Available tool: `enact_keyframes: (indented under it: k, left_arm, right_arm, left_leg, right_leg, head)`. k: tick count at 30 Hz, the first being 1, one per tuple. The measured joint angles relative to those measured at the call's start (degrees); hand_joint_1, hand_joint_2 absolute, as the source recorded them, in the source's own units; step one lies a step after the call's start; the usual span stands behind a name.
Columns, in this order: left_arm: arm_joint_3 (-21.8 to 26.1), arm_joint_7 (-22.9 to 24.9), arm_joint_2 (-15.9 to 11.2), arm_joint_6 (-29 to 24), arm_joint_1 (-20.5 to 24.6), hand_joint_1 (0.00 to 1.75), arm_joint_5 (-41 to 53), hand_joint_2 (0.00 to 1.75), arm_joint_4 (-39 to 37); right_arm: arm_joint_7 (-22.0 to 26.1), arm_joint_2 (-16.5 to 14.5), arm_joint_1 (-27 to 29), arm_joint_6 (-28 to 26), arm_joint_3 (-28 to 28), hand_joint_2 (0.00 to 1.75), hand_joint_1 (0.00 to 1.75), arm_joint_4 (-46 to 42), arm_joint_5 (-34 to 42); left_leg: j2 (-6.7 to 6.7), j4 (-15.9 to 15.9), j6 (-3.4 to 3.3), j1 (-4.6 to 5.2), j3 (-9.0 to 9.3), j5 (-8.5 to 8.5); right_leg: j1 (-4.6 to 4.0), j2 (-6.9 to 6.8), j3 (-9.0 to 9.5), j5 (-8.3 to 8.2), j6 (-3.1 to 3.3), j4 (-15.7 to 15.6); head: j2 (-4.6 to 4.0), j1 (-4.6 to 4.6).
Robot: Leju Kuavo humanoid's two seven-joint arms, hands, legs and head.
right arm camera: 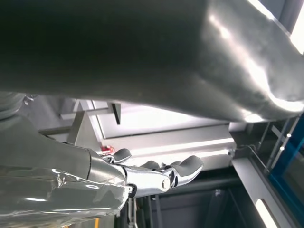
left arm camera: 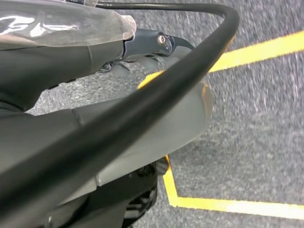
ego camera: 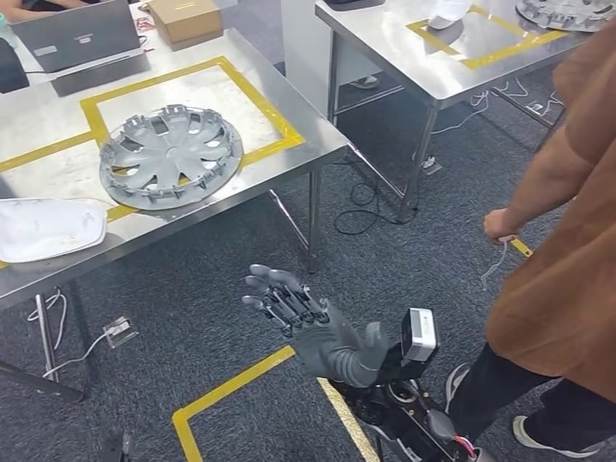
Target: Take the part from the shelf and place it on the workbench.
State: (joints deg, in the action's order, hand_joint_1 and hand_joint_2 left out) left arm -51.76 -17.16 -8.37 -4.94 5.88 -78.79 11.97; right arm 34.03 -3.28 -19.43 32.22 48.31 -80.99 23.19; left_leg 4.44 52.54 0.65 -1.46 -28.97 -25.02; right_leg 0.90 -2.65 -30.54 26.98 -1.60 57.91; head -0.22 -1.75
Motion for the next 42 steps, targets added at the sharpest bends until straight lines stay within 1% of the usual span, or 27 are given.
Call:
enact_keyframes:
  k: [2,4,6,8,10,11,12,13,15,17,19,20,22,24,25,26,27,28,30,32,33,35,37,39,40,41,42]
  left_arm:
    - [0.01,-0.01,-0.02,0.00,-0.01,0.00,-0.02,0.00,0.00]
    - [0.02,-0.01,0.02,0.00,0.04,0.00,-0.12,0.00,0.00]
    - [0.02,-0.01,0.03,0.00,0.15,0.00,-0.22,0.00,0.01]
    - [0.02,-0.01,0.01,0.00,0.14,0.00,-0.26,0.00,0.01]
    - [0.02,-0.01,-0.01,-0.01,-0.04,0.00,-0.32,0.00,0.01]
    - [0.02,-0.02,-0.01,-0.02,-0.14,0.00,-0.35,0.00,0.01]
    - [0.02,-0.02,-0.01,-0.02,-0.21,0.00,-0.36,0.00,0.01]
    - [0.02,-0.02,-0.03,-0.02,-0.23,0.00,-0.37,0.00,0.01]
    - [0.02,-0.02,-0.21,-0.03,-0.24,0.00,-0.37,0.00,0.00]
    - [0.02,-0.02,-0.38,-0.04,-0.13,0.00,-0.37,0.00,-0.01]
    - [0.02,-0.02,-0.35,-0.03,0.08,0.00,-0.38,0.00,-0.01]
    - [0.02,-0.02,-0.30,-0.02,0.15,0.00,-0.39,0.00,0.00]
    - [0.03,-0.02,-0.22,-0.02,0.10,0.00,-0.39,0.00,0.01]
    - [0.04,-0.02,-0.23,-0.02,-0.10,0.00,-0.42,0.00,0.01]
    - [0.04,-0.02,-0.24,-0.02,-0.18,0.00,-0.43,0.00,0.01]
    - [0.04,-0.02,-0.24,-0.02,-0.22,0.00,-0.44,0.00,0.01]
    - [0.04,-0.02,-0.24,-0.02,-0.23,0.00,-0.44,0.00,0.01]
    - [0.04,-0.02,-0.20,-0.02,-0.22,0.00,-0.44,0.00,0.01]
    - [0.04,0.01,-0.17,-0.02,-0.21,0.00,-0.43,0.00,0.01]
    - [0.04,0.03,-0.19,-0.02,-0.22,0.00,-0.42,0.00,0.01]
    - [0.04,0.04,-0.20,-0.02,-0.22,0.00,-0.41,0.00,0.01]
    - [0.04,0.08,-0.17,-0.02,-0.15,0.00,-0.39,0.00,0.01]
    - [0.04,0.13,-0.16,-0.02,-0.08,0.00,-0.36,0.00,0.01]
    - [0.04,0.20,-0.16,-0.02,-0.15,0.00,-0.33,0.00,0.01]
    - [0.04,0.23,-0.16,-0.02,-0.25,0.00,-0.33,0.00,0.01]
    - [0.04,0.26,-0.15,-0.02,-0.35,0.00,-0.33,0.00,0.01]
    - [0.04,0.27,-0.15,-0.02,-0.45,0.00,-0.33,0.00,0.01]
  right_arm:
    - [0.21,0.00,-0.13,0.03,0.03,0.00,0.00,0.08,0.04]
    - [0.48,0.01,-0.19,0.00,0.03,0.00,0.00,0.20,0.08]
    - [0.63,0.01,-0.31,-0.05,-0.05,0.00,0.00,0.23,0.09]
    - [0.67,0.00,-0.46,-0.07,-0.14,0.00,0.00,0.23,0.09]
    - [0.68,0.01,-0.44,-0.07,-0.16,0.00,0.00,0.28,0.09]
    - [0.68,0.01,-0.41,-0.07,-0.17,0.00,0.00,0.30,0.09]
    - [0.70,0.02,-0.41,-0.08,-0.19,0.00,0.00,0.32,0.09]
    - [0.71,0.02,-0.42,-0.09,-0.21,0.00,0.00,0.32,0.09]
    - [0.75,0.02,-0.49,-0.10,-0.26,0.00,0.00,0.32,0.09]
    - [0.80,0.02,-0.55,-0.11,-0.27,0.00,0.00,0.31,0.09]
    - [0.87,0.02,-0.56,-0.11,-0.31,0.00,0.00,0.29,0.09]
    - [0.91,0.02,-0.55,-0.12,-0.36,0.00,0.00,0.30,0.09]
    - [0.98,0.03,-0.65,-0.22,-0.55,0.00,0.00,0.28,0.08]
    - [1.07,0.09,-0.71,-0.39,-0.79,0.00,0.00,0.27,0.11]
    - [1.19,0.15,-0.68,-0.35,-0.90,0.00,0.00,0.27,0.26]
    - [1.45,0.24,-0.63,-0.05,-1.03,0.00,0.00,0.27,0.62]
    - [1.95,0.34,-0.60,0.65,-1.17,0.00,0.00,0.25,1.31]
    - [2.65,0.42,-0.57,1.71,-1.34,0.00,0.00,0.17,2.24]
    - [3.94,0.51,-0.58,4.17,-1.82,0.00,0.00,-0.14,4.17]
    - [4.46,0.54,-0.47,5.80,-2.43,0.00,0.00,-0.56,5.33]
    - [4.55,0.58,-0.30,6.37,-2.76,0.00,0.00,-0.74,5.64]
    - [4.63,0.67,0.17,7.35,-3.44,0.00,0.00,-1.25,5.83]
    - [4.64,0.72,0.46,8.18,-4.10,0.00,0.00,-1.93,5.51]
    - [4.64,0.72,0.76,8.95,-4.64,0.00,0.00,-2.56,4.91]
    - [4.64,0.72,1.05,9.29,-4.90,0.00,0.00,-2.80,4.60]
    - [4.64,0.72,1.42,9.62,-5.17,0.00,0.00,-2.99,4.27]
    - [4.64,0.72,1.76,9.86,-5.43,0.00,0.00,-3.17,4.01]
  left_leg:
    - [0.95,0.42,0.77,0.34,-0.26,0.01]
    - [1.97,0.55,1.46,0.37,-0.40,0.07]
    - [0.46,2.31,2.00,0.08,-1.05,-1.52]
    - [-2.60,8.87,2.17,-0.05,-4.01,-5.41]
    - [-3.86,16.90,2.03,0.01,-7.94,-8.59]
    - [-4.02,18.67,1.89,0.04,-8.88,-8.71]
    - [-4.13,17.92,1.67,0.07,-8.60,-7.63]
    - [-4.42,14.80,1.35,0.13,-7.13,-5.63]
    - [-6.50,6.04,0.58,0.29,-2.97,-1.77]
    - [-7.90,1.22,0.27,0.47,-0.83,-0.44]
    - [-7.08,0.63,0.15,0.53,-0.70,-0.34]
    - [-6.47,0.37,-0.07,0.43,-0.60,-0.17]
    - [-5.02,-0.14,-0.63,0.15,-0.43,0.16]
    - [-3.57,-0.21,-0.91,0.26,-0.42,0.18]
    - [-2.86,-0.19,-0.92,0.32,-0.41,0.16]
    - [-2.16,-0.16,-0.89,0.34,-0.38,0.12]
    - [-1.48,-0.14,-0.80,0.31,-0.31,0.06]
    - [-0.82,-0.10,-0.64,0.24,-0.16,-0.05]
    - [0.38,0.04,-0.07,0.26,0.23,-0.41]
    - [1.43,0.36,0.55,0.61,0.34,-0.69]
    - [2.09,0.43,0.81,0.77,0.32,-0.70]
    - [3.03,0.61,1.38,0.70,0.32,-0.93]
    - [0.83,3.28,1.79,0.40,-0.75,-3.03]
    - [-2.66,10.83,1.92,0.28,-4.28,-7.05]
    - [-3.51,15.11,1.92,0.30,-6.42,-8.68]
    - [-3.92,18.09,1.89,0.34,-8.02,-9.37]
    - [-4.07,18.79,1.80,0.37,-8.60,-8.84]
  right_leg:
    - [-0.40,-1.16,1.38,-0.44,0.72,-3.20]
    - [-0.51,0.00,1.04,-0.80,1.74,-3.20]
    - [-0.41,1.21,0.74,-1.34,2.66,-3.47]
    - [-0.41,2.27,0.30,-1.84,3.41,-3.62]
    - [-0.68,3.63,-0.28,-2.22,3.85,-3.59]
    - [-0.84,4.43,-0.48,-2.39,3.94,-3.57]
    - [-0.97,5.23,-0.59,-2.55,3.97,-3.56]
    - [-1.06,6.03,-0.62,-2.68,3.93,-3.55]
    - [-1.17,7.43,-0.77,-2.92,3.69,-3.48]
    - [-1.16,8.54,-1.16,-3.13,3.21,-3.39]
    - [-1.09,9.52,-1.67,-3.40,2.52,-3.50]
    - [-1.14,9.12,-1.98,-3.24,2.20,-3.24]
    - [-1.27,6.52,-3.79,-0.94,1.63,0.37]
    - [-0.94,3.92,-7.01,3.32,1.05,8.32]
    - [-0.67,3.52,-8.53,4.87,0.74,12.07]
    - [-0.40,3.29,-9.33,5.49,0.47,14.26]
    - [-0.14,3.08,-8.99,4.94,0.23,14.11]
    - [0.07,2.70,-7.46,3.36,0.06,11.53]
    - [0.01,0.24,-2.83,-0.19,-0.04,2.86]
    - [-0.45,-2.02,-0.23,-1.36,0.56,-2.32]
    - [-0.74,-2.14,-0.18,-1.17,1.00,-2.74]
    - [-0.76,-0.63,-0.47,-1.54,1.94,-2.91]
    - [-0.60,0.85,-0.59,-2.03,2.77,-3.25]
    - [-0.54,2.25,-0.74,-2.33,3.33,-3.42]
    - [-0.60,3.00,-0.83,-2.41,3.50,-3.42]
    - [-0.69,3.84,-0.87,-2.46,3.61,-3.41]
    - [-0.77,4.71,-0.89,-2.51,3.68,-3.39]
  head:
    - [0.00,-0.22]
    - [0.00,0.13]
    - [0.00,0.65]
    - [0.00,1.53]
    - [0.00,2.30]
    - [0.00,2.54]
    - [0.00,2.74]
    - [0.00,2.94]
    - [0.00,3.32]
    - [0.00,3.45]
    - [0.00,3.40]
    - [0.00,3.35]
    - [0.00,2.71]
    - [0.00,1.88]
    - [0.00,1.64]
    - [0.00,1.48]
    - [0.00,1.26]
    - [0.00,1.02]
    - [0.00,0.42]
    - [0.00,-0.01]
    - [0.00,0.07]
    - [0.00,0.54]
    - [0.00,1.02]
    - [0.00,1.91]
    - [0.00,2.31]
    - [0.00,2.65]
    - [0.00,2.88]
